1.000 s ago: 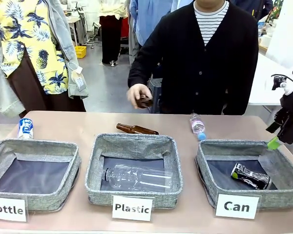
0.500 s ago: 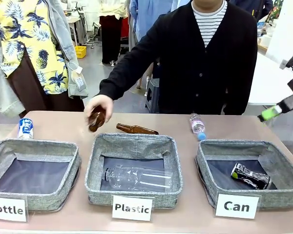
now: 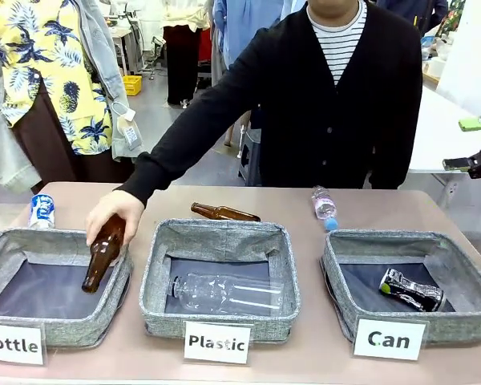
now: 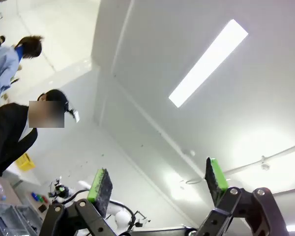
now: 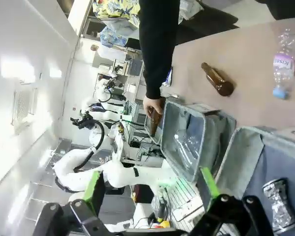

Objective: Sort the can waste into the basket.
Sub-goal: Pick up the can waste from the table and place it in the right Fabric basket.

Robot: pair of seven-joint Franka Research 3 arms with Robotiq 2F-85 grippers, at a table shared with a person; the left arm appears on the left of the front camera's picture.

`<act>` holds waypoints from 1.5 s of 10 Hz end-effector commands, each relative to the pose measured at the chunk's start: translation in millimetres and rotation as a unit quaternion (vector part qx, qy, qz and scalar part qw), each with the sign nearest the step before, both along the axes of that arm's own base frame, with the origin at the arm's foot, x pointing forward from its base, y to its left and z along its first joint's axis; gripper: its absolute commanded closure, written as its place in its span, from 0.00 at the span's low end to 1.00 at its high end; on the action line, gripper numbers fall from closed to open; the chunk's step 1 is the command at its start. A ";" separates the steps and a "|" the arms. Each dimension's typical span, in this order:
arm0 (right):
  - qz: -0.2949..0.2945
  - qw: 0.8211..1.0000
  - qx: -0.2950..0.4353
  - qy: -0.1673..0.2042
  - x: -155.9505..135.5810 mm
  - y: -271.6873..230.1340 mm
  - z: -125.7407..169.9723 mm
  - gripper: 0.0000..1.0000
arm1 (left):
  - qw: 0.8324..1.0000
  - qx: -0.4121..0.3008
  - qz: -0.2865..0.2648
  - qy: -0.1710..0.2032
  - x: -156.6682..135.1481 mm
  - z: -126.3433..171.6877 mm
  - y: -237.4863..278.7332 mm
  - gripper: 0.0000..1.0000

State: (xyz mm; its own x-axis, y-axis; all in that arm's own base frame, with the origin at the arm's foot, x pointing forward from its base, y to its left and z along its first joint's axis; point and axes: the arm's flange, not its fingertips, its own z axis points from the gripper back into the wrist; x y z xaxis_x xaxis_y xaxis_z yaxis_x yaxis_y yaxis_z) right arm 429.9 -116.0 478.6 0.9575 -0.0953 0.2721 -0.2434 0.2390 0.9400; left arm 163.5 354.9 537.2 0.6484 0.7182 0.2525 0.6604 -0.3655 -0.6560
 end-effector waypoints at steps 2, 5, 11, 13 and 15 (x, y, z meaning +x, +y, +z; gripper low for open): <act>0.055 0.996 -0.055 -0.043 -5.7 22.9 9.9 0.00 | 1.000 -0.016 0.001 -0.016 -2.2 -6.1 30.2 0.00; 0.055 0.996 -0.055 -0.043 -5.7 22.9 9.9 0.00 | 1.000 -0.009 0.007 -0.006 -0.3 -7.4 24.8 0.00; 0.055 0.996 -0.055 -0.043 -5.7 22.9 9.9 0.00 | 0.965 0.211 -0.139 0.070 54.2 -16.8 -105.2 0.00; 0.055 0.996 -0.055 -0.043 -5.7 22.9 9.9 0.00 | 0.921 0.321 -0.197 0.100 71.1 -43.7 -186.6 0.00; 0.055 0.996 -0.055 -0.043 -5.7 22.9 9.9 0.00 | 0.874 0.419 -0.227 0.094 70.3 -79.4 -260.6 0.00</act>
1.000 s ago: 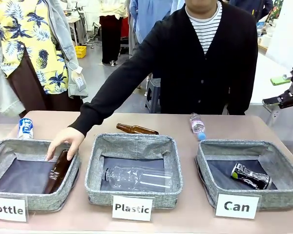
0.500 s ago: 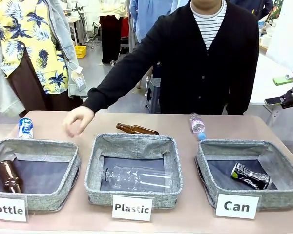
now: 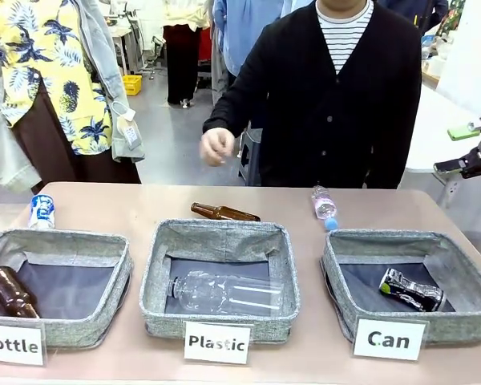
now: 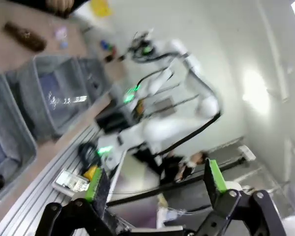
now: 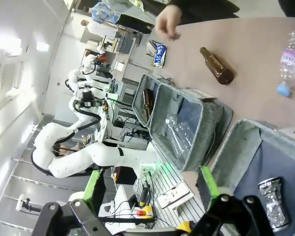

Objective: Sort the can waste into the basket.
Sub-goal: Pick up the can waste from the table and place it in the right Fabric basket.

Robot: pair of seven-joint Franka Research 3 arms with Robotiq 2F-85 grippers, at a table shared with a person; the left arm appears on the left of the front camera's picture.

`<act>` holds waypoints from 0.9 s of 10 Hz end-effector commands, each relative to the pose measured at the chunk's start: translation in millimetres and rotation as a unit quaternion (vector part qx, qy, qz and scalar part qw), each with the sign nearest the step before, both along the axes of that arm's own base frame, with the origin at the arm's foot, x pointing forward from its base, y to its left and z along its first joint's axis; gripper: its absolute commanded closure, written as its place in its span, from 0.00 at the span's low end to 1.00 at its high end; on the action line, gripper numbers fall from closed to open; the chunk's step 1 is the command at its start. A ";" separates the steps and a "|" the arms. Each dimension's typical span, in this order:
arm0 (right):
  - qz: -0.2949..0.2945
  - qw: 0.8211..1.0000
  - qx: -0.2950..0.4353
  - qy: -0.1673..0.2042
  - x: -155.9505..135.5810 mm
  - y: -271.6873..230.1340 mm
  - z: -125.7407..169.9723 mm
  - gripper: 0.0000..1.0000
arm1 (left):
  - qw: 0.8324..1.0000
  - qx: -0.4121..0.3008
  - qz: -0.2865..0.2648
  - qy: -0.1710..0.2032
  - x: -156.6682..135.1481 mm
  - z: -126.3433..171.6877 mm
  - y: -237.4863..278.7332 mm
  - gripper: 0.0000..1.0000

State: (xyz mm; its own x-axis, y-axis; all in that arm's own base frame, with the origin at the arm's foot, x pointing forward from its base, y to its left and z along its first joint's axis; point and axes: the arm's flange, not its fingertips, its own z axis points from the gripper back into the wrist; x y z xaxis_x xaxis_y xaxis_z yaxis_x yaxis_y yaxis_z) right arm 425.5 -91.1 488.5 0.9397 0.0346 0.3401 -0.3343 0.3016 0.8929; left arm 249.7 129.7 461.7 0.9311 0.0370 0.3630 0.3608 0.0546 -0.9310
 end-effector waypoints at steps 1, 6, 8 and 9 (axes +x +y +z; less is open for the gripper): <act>0.003 1.000 -0.004 -0.009 -1.4 -2.0 -0.1 0.00 | 0.998 0.050 -0.034 -0.028 -21.1 -18.4 -59.3 0.00; 0.003 1.000 -0.004 -0.009 -1.4 -2.0 -0.1 0.00 | 0.985 0.075 0.138 -0.064 15.6 -57.9 -74.2 0.00; 0.003 1.000 -0.004 -0.009 -1.4 -2.0 -0.1 0.00 | 0.993 0.098 0.050 -0.049 30.0 -26.3 -46.1 0.00; 0.003 1.000 -0.004 -0.009 -1.4 -2.0 -0.1 0.00 | 0.993 0.098 0.050 -0.049 30.0 -26.3 -46.1 0.00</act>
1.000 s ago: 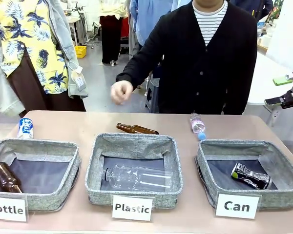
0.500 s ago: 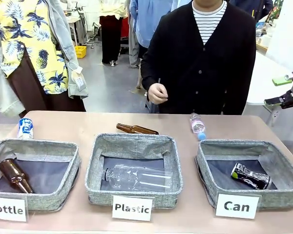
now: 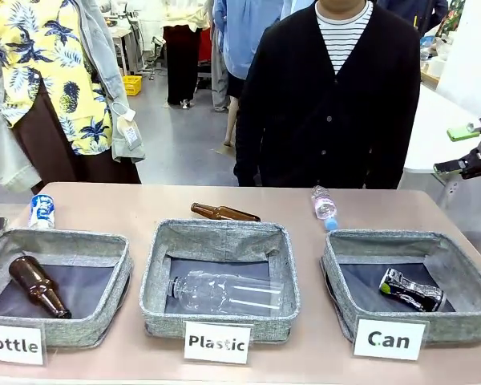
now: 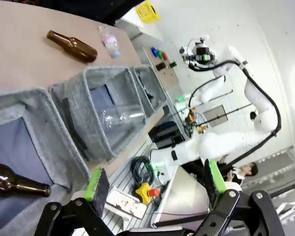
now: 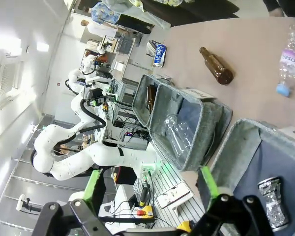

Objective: Sort the can waste into the basket.
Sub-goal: Pick up the can waste from the table and place it in the right Fabric basket.

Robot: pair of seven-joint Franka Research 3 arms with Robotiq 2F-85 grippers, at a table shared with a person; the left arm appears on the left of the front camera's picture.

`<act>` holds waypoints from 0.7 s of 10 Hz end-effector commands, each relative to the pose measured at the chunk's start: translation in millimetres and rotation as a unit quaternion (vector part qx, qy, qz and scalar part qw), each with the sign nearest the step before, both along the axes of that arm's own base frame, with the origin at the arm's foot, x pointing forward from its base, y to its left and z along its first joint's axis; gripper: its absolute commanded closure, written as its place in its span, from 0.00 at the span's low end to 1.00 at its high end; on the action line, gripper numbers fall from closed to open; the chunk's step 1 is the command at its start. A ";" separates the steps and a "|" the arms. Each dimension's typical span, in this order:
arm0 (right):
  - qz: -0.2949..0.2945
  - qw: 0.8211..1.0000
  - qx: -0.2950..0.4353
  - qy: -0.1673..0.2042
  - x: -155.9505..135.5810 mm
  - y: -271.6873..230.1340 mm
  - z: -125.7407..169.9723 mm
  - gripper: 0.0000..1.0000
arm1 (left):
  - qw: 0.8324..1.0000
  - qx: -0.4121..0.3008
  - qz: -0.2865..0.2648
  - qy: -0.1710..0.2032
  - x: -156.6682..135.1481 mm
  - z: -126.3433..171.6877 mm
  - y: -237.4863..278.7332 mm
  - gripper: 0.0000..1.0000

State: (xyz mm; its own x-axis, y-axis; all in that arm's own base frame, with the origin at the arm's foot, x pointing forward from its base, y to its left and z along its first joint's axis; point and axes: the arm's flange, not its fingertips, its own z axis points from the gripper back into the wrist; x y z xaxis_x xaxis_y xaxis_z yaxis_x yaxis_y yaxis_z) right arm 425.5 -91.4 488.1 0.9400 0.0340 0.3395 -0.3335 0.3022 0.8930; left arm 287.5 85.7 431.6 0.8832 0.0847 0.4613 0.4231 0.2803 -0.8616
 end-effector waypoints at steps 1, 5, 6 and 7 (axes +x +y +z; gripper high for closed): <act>0.004 1.000 -0.004 -0.009 -1.4 -1.7 0.3 0.00 | 1.000 0.004 -0.019 0.001 -7.8 3.7 -2.2 0.00; 0.004 1.000 -0.004 -0.009 -1.4 -1.7 0.3 0.00 | 1.000 0.004 -0.019 0.001 -7.8 3.7 -2.2 0.00; 0.004 1.000 -0.004 -0.009 -1.4 -1.7 0.3 0.00 | 1.000 0.004 -0.019 0.001 -7.8 3.7 -2.2 0.00; 0.004 1.000 -0.004 -0.009 -1.4 -1.7 0.3 0.00 | 1.000 0.003 -0.016 -0.001 -4.4 2.7 -3.3 0.00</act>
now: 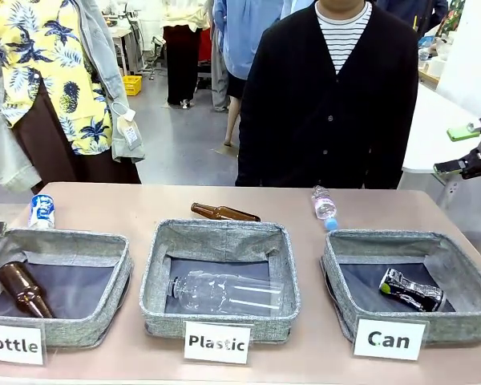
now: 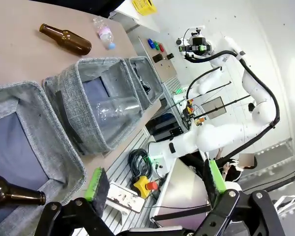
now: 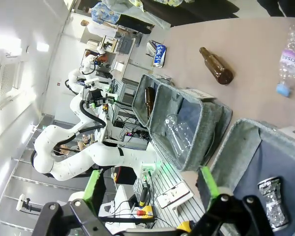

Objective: Sort the can waste into the basket.
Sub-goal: Pick up the can waste from the table and place it in the right Fabric basket.

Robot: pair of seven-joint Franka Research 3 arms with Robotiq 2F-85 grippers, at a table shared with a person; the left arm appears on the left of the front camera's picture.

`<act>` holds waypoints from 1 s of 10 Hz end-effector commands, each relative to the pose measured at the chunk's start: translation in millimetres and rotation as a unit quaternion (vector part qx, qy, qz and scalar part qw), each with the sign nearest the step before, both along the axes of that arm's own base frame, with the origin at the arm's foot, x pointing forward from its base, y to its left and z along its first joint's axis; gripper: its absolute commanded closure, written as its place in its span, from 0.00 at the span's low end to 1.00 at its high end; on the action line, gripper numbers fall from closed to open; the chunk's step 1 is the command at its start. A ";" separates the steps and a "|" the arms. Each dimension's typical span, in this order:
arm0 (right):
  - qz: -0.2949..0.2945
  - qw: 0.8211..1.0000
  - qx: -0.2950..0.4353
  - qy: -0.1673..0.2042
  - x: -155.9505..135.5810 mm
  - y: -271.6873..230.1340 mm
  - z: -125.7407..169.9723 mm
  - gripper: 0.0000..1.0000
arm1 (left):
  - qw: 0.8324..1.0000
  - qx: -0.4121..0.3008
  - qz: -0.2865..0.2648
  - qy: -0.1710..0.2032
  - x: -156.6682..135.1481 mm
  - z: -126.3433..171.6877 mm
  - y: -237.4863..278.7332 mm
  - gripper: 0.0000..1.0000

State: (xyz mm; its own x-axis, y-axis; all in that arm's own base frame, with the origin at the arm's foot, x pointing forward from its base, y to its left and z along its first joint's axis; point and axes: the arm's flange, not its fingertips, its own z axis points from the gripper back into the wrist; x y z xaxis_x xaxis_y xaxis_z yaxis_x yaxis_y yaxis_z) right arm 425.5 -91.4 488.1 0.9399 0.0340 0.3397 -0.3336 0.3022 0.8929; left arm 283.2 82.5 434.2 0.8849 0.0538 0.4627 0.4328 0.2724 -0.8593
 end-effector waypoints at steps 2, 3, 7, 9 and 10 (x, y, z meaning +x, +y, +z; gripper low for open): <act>0.004 1.000 -0.004 -0.009 -1.4 -1.7 0.3 0.00 | 0.989 0.115 0.090 -0.001 24.4 36.6 -10.2 0.00; 0.004 1.000 -0.004 -0.009 -1.4 -1.7 0.3 0.00 | 0.980 0.148 0.132 0.011 55.4 49.6 -11.7 0.00; 0.004 1.000 -0.004 -0.009 -1.4 -1.7 0.3 0.00 | 0.912 0.308 0.271 0.032 150.1 59.8 -11.8 0.00; 0.004 1.000 -0.004 -0.009 -1.4 -1.7 0.3 0.00 | 0.836 0.435 0.325 0.078 179.5 42.6 -17.7 0.00; 0.004 1.000 -0.004 -0.009 -1.4 -1.7 0.3 0.00 | 0.820 0.458 0.331 0.086 190.8 36.5 -16.8 0.00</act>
State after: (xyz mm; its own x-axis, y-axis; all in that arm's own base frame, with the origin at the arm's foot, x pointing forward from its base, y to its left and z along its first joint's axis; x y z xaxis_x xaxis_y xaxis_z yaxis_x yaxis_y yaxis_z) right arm 425.6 -91.4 488.0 0.9400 0.0341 0.3396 -0.3335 0.3023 0.8929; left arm 466.0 67.7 466.1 0.7983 0.2196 0.5608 -0.0874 0.9635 -0.2529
